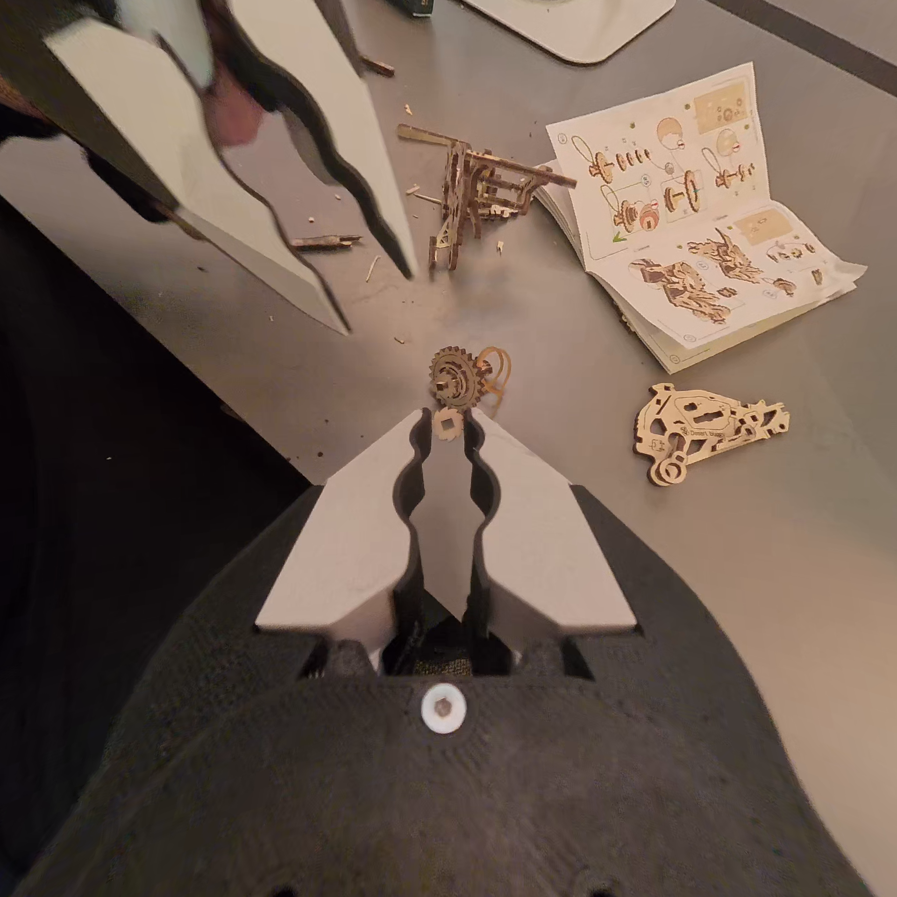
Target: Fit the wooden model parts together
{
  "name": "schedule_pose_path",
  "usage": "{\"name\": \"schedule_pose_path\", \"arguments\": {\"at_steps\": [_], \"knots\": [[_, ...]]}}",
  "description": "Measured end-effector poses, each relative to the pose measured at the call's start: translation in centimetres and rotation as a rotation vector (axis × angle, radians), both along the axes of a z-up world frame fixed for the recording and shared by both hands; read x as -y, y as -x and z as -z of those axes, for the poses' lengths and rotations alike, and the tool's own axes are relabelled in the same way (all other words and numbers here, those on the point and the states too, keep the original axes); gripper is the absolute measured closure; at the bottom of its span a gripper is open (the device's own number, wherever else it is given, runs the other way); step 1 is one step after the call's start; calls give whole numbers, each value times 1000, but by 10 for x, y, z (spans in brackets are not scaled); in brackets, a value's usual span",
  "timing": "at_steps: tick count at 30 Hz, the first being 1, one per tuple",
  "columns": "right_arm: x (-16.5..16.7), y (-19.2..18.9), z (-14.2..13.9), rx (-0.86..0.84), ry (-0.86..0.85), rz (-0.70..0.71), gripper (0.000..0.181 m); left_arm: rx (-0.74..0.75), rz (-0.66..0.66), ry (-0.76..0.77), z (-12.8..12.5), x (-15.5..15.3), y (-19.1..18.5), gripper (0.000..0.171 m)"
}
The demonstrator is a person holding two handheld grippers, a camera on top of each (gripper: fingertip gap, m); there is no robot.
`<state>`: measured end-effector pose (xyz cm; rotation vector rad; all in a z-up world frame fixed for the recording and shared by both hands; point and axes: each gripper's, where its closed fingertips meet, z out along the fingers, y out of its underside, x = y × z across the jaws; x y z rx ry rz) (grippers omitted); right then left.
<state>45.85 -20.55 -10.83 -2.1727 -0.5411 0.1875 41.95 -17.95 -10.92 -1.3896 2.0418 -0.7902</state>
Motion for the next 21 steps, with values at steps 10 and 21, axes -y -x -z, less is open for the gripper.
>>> {"name": "schedule_pose_path", "arguments": {"at_steps": [10, 21], "knots": [[3, -4, 6, -65, -60, -36, 171, -138, -125, 158, 33, -3, -20, 160], [4, -13, 13, -127, -90, -9, 171, -147, -117, 261, 40, 9, -35, 168]]}}
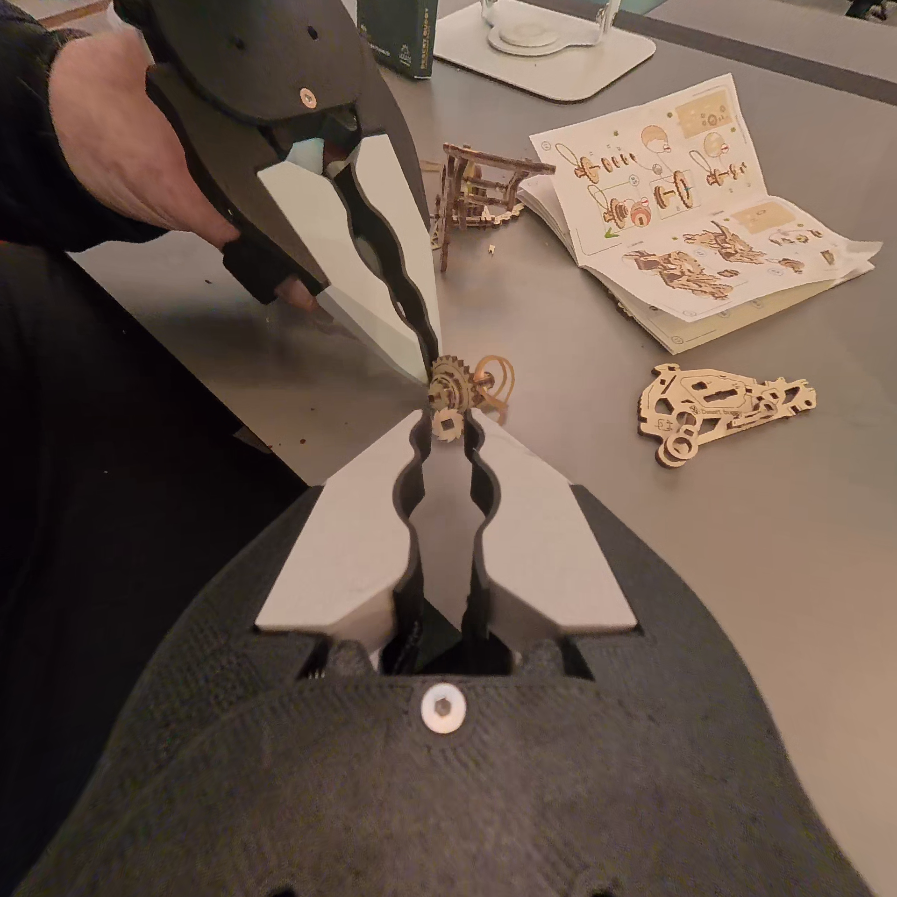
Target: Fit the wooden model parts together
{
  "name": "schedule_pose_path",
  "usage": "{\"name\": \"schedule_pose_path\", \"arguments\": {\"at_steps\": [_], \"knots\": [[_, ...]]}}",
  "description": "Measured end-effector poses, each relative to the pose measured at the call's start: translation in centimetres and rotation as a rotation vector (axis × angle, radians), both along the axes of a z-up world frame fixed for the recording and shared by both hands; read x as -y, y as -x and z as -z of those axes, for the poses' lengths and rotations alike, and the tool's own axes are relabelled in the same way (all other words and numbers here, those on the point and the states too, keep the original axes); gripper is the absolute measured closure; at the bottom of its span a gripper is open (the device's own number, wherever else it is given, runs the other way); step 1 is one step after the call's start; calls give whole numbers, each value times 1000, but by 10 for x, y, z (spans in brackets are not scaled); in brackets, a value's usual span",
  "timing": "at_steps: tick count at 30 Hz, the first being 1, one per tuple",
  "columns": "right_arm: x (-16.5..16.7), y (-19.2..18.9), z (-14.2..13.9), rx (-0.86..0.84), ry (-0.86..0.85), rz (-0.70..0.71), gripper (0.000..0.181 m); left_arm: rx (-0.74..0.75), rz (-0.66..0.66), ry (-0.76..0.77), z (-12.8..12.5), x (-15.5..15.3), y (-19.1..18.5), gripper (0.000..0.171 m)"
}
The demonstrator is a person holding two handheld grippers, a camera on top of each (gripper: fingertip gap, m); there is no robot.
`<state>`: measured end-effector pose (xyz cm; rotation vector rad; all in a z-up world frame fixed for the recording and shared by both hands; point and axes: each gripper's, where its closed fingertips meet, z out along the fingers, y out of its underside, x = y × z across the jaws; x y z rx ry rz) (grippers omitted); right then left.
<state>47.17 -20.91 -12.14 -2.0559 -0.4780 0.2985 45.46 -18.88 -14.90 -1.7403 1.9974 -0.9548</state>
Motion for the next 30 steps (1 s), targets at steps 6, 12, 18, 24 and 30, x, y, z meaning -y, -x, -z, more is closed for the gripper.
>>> {"name": "schedule_pose_path", "arguments": {"at_steps": [6, 12, 18, 24, 30], "knots": [[-1, -4, 1, -21, -15, 12, 171, 15, -3, 45, -2, 3, -7, 170], [1, -8, -14, -30, -91, 27, 171, 49, -68, 303, -20, 12, -11, 170], [0, -1, -53, 5, -204, -4, 171, 106, -168, 717, -53, 22, -10, 170], [-2, 11, -53, 79, -175, -65, 171, 85, -276, 927, -55, 23, 2, 171], [-2, 19, -35, 115, -93, -89, 171, 55, -347, 1050, -47, 30, 9, 171]]}}
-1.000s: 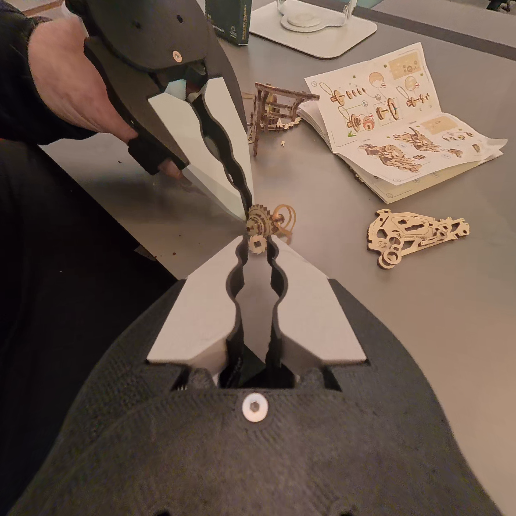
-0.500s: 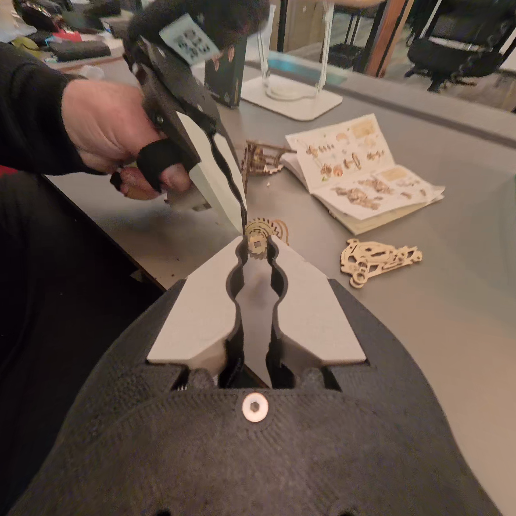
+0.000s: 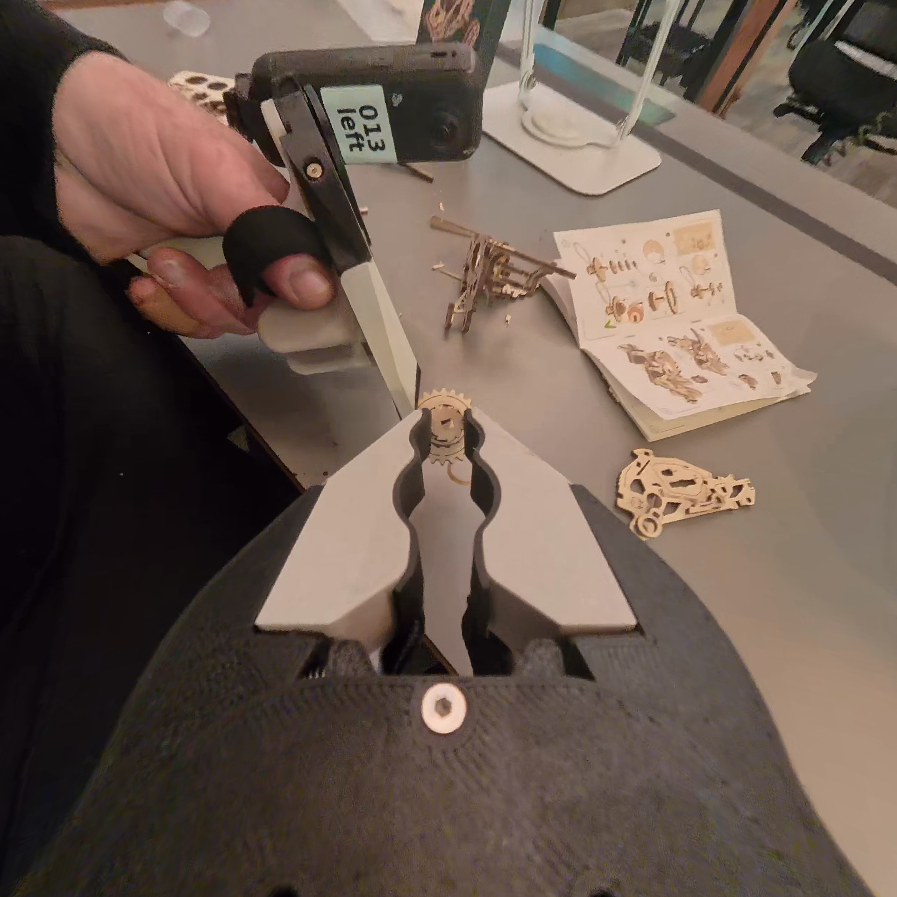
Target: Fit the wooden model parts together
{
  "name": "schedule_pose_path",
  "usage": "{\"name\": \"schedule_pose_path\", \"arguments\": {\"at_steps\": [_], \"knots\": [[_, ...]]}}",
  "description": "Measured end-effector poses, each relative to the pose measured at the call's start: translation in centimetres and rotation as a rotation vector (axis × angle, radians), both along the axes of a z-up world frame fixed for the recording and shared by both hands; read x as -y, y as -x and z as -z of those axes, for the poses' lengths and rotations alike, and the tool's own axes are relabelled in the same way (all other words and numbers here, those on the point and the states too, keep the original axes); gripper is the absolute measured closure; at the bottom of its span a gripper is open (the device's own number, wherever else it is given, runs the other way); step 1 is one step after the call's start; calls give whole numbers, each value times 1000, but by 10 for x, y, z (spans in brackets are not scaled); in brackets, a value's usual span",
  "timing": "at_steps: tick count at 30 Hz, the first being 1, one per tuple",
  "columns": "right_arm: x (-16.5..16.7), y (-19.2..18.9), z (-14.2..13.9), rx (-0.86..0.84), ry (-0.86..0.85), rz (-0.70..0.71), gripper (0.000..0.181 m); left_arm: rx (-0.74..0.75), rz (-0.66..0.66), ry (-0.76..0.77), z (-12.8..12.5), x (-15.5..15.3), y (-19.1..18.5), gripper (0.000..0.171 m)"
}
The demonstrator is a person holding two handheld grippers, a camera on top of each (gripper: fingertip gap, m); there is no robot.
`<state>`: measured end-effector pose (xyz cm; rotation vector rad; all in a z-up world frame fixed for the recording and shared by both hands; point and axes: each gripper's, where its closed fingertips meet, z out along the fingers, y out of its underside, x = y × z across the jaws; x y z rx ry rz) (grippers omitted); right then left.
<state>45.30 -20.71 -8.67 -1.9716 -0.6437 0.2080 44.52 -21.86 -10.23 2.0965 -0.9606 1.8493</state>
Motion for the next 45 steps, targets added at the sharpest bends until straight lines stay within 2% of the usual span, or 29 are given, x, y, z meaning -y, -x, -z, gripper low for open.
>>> {"name": "schedule_pose_path", "arguments": {"at_steps": [26, 37, 40, 45], "knots": [[-4, 8, 34, -59, 175, -78, 171, -64, -44, 118, 29, -1, 5, 171], [-9, 11, 35, -64, 203, -96, 171, -55, -64, 115, 30, -6, 7, 171], [-7, 11, 37, -65, 222, -101, 161, -47, -69, 118, 29, -7, 7, 170], [-6, 10, 26, -66, 163, -103, 168, -46, -70, 113, 29, -6, 7, 171]]}}
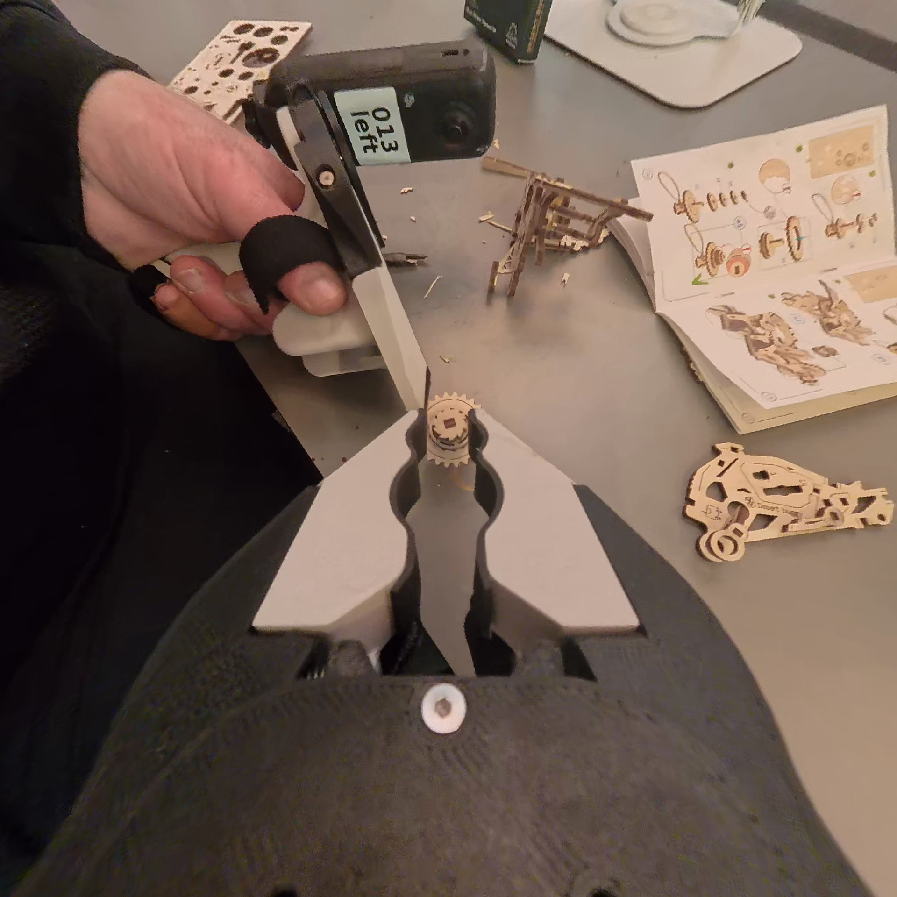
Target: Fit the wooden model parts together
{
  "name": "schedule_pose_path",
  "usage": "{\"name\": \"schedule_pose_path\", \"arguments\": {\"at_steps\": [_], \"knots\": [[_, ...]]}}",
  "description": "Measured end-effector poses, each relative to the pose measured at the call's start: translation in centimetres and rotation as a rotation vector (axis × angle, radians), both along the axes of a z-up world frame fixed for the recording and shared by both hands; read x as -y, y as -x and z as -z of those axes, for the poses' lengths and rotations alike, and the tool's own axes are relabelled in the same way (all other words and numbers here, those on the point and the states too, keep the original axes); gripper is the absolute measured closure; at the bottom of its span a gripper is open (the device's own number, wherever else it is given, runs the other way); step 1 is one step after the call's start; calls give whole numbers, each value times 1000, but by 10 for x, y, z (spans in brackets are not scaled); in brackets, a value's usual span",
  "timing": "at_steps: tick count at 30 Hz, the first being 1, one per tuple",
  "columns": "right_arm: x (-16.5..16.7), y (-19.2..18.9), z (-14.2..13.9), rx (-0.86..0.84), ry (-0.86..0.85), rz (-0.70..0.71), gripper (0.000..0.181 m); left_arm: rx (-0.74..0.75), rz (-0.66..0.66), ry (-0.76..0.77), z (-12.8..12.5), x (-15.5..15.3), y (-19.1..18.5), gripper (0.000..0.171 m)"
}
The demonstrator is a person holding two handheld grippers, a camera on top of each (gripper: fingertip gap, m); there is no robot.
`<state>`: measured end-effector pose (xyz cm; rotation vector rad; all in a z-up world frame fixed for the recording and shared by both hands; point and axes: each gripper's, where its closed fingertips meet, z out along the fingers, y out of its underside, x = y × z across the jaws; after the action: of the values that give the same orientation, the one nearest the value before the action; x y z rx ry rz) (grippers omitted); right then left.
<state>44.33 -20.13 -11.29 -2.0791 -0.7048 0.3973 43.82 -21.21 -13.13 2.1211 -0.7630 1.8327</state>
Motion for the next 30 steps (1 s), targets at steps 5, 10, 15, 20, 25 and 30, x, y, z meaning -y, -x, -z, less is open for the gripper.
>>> {"name": "schedule_pose_path", "arguments": {"at_steps": [5, 10, 15, 20, 25, 30], "knots": [[-1, 3, 5, 44, 10, -20, 181, -6, 4, -2, 1, 1, 0, 171], [-3, 3, 6, 26, 45, -35, 181, -4, -5, 2, 1, 0, 0, 171], [-3, 0, 3, 45, 35, -40, 172, -4, -12, -2, 1, -1, 0, 170], [-2, 0, 6, 65, 40, -61, 177, -12, 1, -8, 2, 0, 1, 171], [-4, 1, 7, 89, 35, -72, 177, -10, -13, -22, 2, -3, 1, 170], [-8, 2, 6, 88, 29, -72, 178, 4, -27, -62, 0, -6, 1, 165]]}}
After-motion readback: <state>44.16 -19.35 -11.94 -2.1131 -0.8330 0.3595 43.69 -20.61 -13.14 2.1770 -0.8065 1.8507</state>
